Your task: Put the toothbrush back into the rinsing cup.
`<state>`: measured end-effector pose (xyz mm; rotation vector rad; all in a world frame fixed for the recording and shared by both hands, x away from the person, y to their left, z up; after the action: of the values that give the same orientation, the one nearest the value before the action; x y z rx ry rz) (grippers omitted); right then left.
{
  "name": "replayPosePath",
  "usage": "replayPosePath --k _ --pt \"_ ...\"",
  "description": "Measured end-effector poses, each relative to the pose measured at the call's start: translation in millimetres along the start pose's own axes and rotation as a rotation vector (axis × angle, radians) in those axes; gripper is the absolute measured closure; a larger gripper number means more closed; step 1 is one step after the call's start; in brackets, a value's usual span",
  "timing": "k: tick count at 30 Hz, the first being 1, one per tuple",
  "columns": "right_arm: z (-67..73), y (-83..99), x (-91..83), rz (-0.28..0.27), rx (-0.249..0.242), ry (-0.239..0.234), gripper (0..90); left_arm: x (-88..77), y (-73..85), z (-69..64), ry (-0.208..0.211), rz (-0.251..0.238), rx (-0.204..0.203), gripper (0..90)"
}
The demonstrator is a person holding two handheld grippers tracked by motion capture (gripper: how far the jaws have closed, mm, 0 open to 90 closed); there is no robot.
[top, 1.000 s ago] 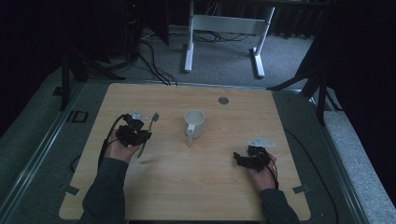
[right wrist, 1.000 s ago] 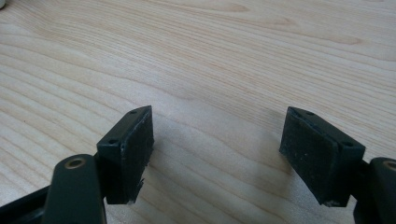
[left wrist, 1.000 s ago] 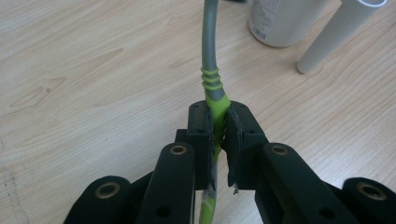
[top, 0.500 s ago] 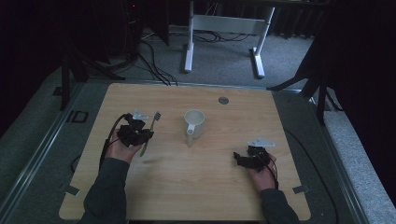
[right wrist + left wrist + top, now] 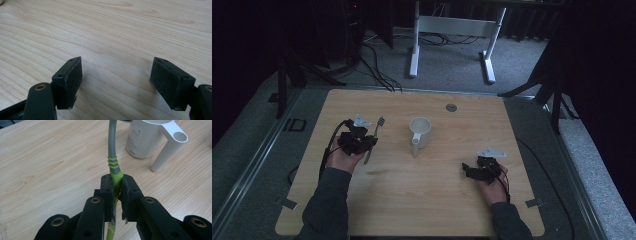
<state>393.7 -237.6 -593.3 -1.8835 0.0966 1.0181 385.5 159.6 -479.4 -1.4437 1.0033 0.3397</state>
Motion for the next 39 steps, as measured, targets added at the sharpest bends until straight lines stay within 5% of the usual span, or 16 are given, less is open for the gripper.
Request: replayPosePath --k 25,39 --pt "0.0 -0.1 0.0 -0.001 0.001 0.000 25.3 -4.0 -11.5 -13.1 0.031 -0.089 0.038 81.1" --pt "0.1 -0.1 0.0 -0.001 0.002 0.000 25.3 -4.2 -16.8 -19.8 0.057 -0.144 0.024 81.1"
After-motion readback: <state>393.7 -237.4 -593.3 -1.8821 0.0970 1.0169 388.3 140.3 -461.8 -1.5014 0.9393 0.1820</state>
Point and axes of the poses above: each handheld gripper's, and its own axes: x roughly forward along the jaws, y roughly out of its underside, z roughly to its left, the point moved 5 cm from there along x, roughly forward along the jaws, and after that the axes turned 15 degrees about -x, right-handed, at the moved point
